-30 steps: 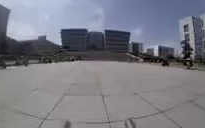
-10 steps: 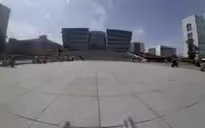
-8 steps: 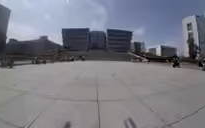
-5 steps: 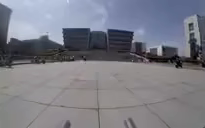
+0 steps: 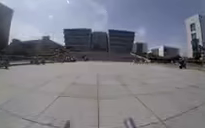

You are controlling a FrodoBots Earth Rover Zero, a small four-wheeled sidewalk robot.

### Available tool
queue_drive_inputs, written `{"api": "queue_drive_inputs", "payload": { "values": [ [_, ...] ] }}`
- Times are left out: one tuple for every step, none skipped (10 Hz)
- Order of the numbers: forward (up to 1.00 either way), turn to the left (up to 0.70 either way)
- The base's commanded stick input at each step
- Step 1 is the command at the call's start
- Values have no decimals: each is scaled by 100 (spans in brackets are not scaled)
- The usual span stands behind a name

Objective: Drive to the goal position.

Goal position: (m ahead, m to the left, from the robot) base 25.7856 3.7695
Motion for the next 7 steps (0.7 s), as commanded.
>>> {"api": "queue_drive_inputs", "payload": {
  "values": [
    [85,0],
    [85,0],
    [85,0],
    [85,0],
    [85,0],
    [85,0],
    [85,0]
  ]
}}
